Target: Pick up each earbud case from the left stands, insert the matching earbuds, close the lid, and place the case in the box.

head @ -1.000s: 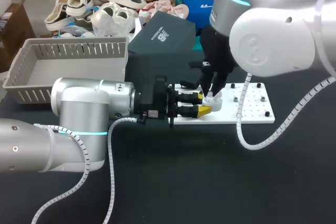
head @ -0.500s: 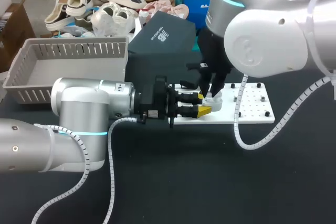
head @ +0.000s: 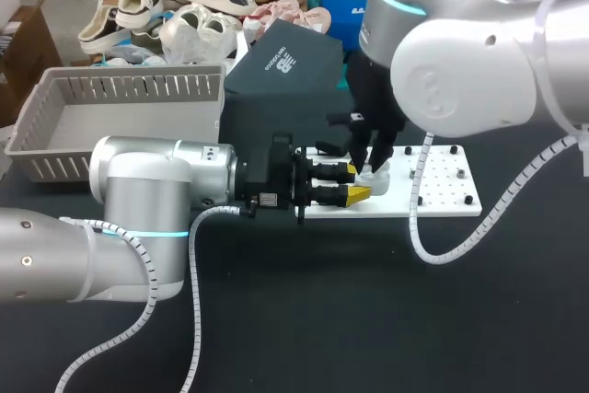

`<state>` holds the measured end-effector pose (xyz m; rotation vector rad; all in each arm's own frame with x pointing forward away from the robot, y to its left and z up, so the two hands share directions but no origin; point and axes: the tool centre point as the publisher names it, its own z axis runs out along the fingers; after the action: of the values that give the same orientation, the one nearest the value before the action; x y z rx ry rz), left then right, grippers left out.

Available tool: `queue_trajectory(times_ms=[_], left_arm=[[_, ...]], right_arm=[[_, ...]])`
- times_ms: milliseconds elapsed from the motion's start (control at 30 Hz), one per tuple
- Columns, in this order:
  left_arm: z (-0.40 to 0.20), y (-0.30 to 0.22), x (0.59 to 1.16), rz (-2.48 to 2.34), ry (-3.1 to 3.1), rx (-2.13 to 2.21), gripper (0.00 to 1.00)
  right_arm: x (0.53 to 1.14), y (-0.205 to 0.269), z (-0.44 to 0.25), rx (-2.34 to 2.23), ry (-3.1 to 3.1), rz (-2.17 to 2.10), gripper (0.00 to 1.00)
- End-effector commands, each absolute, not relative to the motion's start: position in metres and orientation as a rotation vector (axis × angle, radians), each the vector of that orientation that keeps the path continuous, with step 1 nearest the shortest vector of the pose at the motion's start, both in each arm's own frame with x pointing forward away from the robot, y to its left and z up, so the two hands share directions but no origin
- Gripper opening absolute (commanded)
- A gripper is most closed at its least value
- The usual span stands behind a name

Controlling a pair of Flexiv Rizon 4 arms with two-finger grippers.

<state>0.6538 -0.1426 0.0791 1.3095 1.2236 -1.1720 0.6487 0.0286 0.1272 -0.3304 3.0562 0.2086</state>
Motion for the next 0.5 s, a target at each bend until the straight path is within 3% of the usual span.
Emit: queue_trajectory(times_ms=[33,433,500], left_arm=[[0.0787,-0.1422,0.6532,-1.169,1.223,1.307,0.0],[0.0787,-0.1422,0.6532,-1.169,1.223,1.307,0.0],[0.0787,-0.1422,0.6532,-1.169,1.223,1.307,0.0]], right_arm=[[0.6491,0.0287,0.1267,-0.328,3.056,0.203,0.0],[0.6498,0.0281,0.1238,-0.333,3.06,0.191,0.0],[0.6501,0.0283,0.1233,-0.331,3.062,0.19,0.38]])
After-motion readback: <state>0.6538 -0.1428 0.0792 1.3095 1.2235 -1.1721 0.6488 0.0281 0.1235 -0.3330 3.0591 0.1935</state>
